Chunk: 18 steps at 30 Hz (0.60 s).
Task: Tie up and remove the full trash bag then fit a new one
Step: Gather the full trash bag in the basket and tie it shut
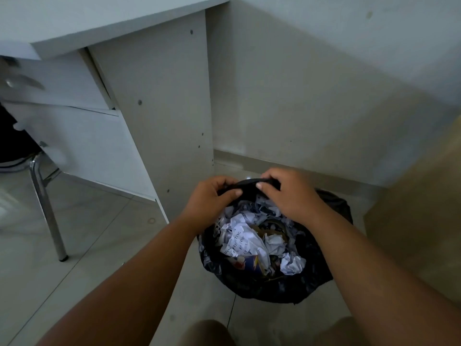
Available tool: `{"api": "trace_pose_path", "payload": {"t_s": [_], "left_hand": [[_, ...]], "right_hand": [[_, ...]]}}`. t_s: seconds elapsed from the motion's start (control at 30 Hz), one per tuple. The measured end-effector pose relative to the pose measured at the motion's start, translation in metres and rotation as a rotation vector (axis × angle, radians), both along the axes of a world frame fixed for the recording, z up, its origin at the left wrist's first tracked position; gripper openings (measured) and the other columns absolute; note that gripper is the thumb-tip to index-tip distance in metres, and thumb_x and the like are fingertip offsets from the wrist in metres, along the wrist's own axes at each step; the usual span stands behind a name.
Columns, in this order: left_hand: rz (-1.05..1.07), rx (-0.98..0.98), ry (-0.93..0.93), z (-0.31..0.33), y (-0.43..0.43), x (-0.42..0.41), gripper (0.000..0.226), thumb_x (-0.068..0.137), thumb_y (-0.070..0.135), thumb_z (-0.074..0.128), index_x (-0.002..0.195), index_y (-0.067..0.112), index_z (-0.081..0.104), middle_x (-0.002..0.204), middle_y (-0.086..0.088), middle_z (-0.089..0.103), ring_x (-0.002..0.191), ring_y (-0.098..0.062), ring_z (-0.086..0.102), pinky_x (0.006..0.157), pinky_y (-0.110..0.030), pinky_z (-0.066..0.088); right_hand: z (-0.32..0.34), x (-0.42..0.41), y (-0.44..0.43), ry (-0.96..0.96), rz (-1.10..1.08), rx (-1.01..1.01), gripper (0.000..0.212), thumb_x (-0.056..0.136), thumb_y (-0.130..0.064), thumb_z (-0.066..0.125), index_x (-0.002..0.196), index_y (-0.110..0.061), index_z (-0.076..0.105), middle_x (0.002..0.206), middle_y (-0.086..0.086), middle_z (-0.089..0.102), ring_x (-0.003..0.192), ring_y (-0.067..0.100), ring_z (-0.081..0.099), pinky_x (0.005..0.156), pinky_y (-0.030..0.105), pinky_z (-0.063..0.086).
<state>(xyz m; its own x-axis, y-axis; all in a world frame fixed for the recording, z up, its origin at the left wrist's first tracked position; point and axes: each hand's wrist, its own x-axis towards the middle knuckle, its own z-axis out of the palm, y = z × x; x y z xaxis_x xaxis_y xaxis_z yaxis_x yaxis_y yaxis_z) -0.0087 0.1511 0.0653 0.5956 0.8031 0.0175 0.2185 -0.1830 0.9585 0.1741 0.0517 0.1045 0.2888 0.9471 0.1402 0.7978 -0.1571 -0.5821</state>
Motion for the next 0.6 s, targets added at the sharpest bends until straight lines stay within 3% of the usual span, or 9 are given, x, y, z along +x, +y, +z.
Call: {"api": "trace_pose_path", "payload": {"t_s": [0.1, 0.17, 0.23, 0.3, 0.37, 0.43, 0.53, 0.6], "left_hand": [[-0.047, 0.019, 0.218, -0.024, 0.005, -0.018, 0.006, 0.094, 0.02, 0.07, 0.099, 0.021, 0.073, 0.087, 0.0, 0.076, 0.08, -0.015, 0.073, 0.077, -0.034, 0.058], [-0.034, 0.027, 0.295, -0.034, 0.001, -0.027, 0.012, 0.099, 0.025, 0.063, 0.1, 0.018, 0.073, 0.088, -0.004, 0.075, 0.083, -0.021, 0.072, 0.077, -0.039, 0.058], [0.088, -0.011, 0.215, -0.032, -0.002, -0.03, 0.018, 0.102, 0.029, 0.057, 0.096, 0.018, 0.07, 0.083, -0.003, 0.071, 0.078, -0.019, 0.07, 0.066, -0.032, 0.053], [0.165, -0.089, 0.088, -0.019, -0.003, -0.028, 0.024, 0.103, 0.035, 0.054, 0.097, 0.018, 0.069, 0.084, -0.004, 0.073, 0.078, -0.017, 0.072, 0.064, -0.03, 0.055], [0.108, -0.128, 0.029, -0.006, 0.001, -0.026, 0.029, 0.103, 0.039, 0.055, 0.097, 0.016, 0.071, 0.088, -0.01, 0.075, 0.084, -0.024, 0.074, 0.074, -0.041, 0.059], [0.056, -0.132, -0.006, 0.003, 0.003, -0.025, 0.024, 0.101, 0.035, 0.059, 0.096, 0.015, 0.072, 0.087, -0.007, 0.077, 0.082, -0.024, 0.075, 0.073, -0.038, 0.06], [0.079, -0.155, -0.057, 0.004, 0.007, -0.033, 0.007, 0.095, 0.021, 0.07, 0.093, 0.015, 0.071, 0.082, -0.002, 0.076, 0.074, -0.014, 0.073, 0.068, -0.025, 0.059], [0.068, -0.201, -0.074, -0.007, 0.008, -0.044, 0.007, 0.09, 0.009, 0.074, 0.094, 0.013, 0.071, 0.086, -0.004, 0.075, 0.079, -0.015, 0.073, 0.074, -0.027, 0.059]], "right_hand": [[0.003, 0.005, 0.001, 0.353, -0.144, 0.115, 0.007, 0.097, -0.027, 0.063, 0.093, -0.024, 0.068, 0.088, -0.009, 0.068, 0.082, 0.007, 0.063, 0.071, 0.026, 0.046], [0.002, 0.01, 0.001, 0.376, -0.242, 0.183, 0.012, 0.097, -0.029, 0.063, 0.089, -0.021, 0.066, 0.083, -0.005, 0.065, 0.077, 0.01, 0.062, 0.069, 0.027, 0.043], [-0.001, 0.011, 0.003, 0.156, -0.255, 0.174, 0.017, 0.096, -0.033, 0.061, 0.09, -0.017, 0.065, 0.087, 0.001, 0.063, 0.082, 0.02, 0.061, 0.073, 0.032, 0.044], [-0.004, 0.007, 0.008, -0.139, -0.202, 0.174, 0.034, 0.093, -0.044, 0.061, 0.112, -0.015, 0.065, 0.111, 0.007, 0.061, 0.105, 0.027, 0.059, 0.093, 0.043, 0.046], [-0.001, -0.004, 0.014, -0.345, -0.067, 0.169, 0.065, 0.089, -0.058, 0.057, 0.139, -0.016, 0.05, 0.14, 0.008, 0.049, 0.13, 0.028, 0.046, 0.111, 0.051, 0.034], [0.001, -0.014, 0.023, -0.469, 0.069, 0.108, 0.074, 0.09, -0.062, 0.051, 0.149, -0.02, 0.037, 0.152, 0.004, 0.041, 0.142, 0.025, 0.035, 0.117, 0.053, 0.021], [-0.003, -0.02, 0.038, -0.508, 0.151, -0.009, 0.051, 0.097, -0.047, 0.054, 0.144, -0.029, 0.047, 0.134, -0.003, 0.059, 0.13, 0.021, 0.047, 0.114, 0.048, 0.017], [-0.007, -0.017, 0.045, -0.468, 0.146, -0.029, 0.027, 0.1, -0.037, 0.054, 0.124, -0.032, 0.064, 0.113, -0.005, 0.064, 0.112, 0.02, 0.057, 0.102, 0.041, 0.024]]}}
